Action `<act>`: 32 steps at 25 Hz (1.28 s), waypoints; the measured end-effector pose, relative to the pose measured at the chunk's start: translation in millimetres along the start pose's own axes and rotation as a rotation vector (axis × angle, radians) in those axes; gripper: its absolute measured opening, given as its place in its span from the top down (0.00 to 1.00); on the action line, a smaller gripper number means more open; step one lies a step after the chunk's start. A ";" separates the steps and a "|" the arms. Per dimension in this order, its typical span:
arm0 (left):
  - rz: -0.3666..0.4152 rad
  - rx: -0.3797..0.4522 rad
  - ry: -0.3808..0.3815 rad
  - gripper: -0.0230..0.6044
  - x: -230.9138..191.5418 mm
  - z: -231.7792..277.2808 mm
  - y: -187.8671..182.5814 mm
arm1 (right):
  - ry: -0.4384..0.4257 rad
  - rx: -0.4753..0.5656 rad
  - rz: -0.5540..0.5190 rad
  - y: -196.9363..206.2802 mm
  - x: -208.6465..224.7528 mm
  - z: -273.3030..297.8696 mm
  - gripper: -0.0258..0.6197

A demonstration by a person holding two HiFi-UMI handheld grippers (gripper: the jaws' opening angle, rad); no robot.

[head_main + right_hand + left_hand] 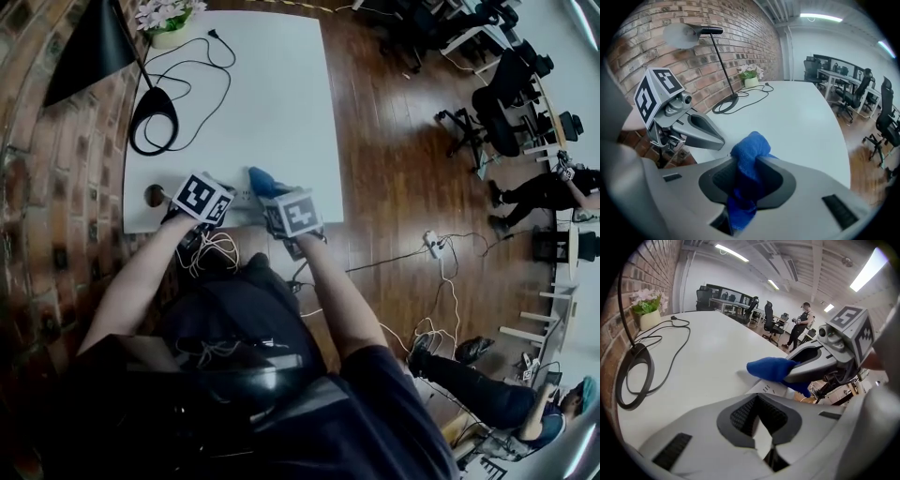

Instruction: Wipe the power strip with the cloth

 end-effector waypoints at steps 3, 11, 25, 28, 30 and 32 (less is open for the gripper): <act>0.026 0.022 0.005 0.95 -0.9 0.7 0.9 | 0.016 0.022 0.009 -0.3 -0.5 1.3 0.82; 0.088 0.125 0.052 0.95 -13.8 -18.3 -2.0 | -0.010 0.044 0.024 3.5 2.1 -1.1 0.82; 0.329 -0.206 0.359 0.50 -36.9 0.6 4.7 | -0.248 0.011 -0.001 -1.6 16.2 -5.3 0.82; 0.383 -0.274 0.392 0.46 -31.1 8.0 10.1 | -0.266 0.020 -0.022 -0.2 15.0 -3.9 0.82; 0.439 -0.279 0.383 0.46 -29.0 8.6 11.8 | -0.267 0.019 -0.024 2.8 14.4 -2.7 0.82; 0.517 -0.263 0.339 0.46 -27.9 9.6 14.1 | -0.254 0.020 -0.040 2.9 14.1 -3.5 0.82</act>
Point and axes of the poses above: the fingertips, and each gripper's own axes: z forward along the fingers, x to its right, y out of its underside, the point moved 7 cm from there along -z, backward along the fingers, and after that the axes turned 5 degrees about -y, right-handed, at the moved point
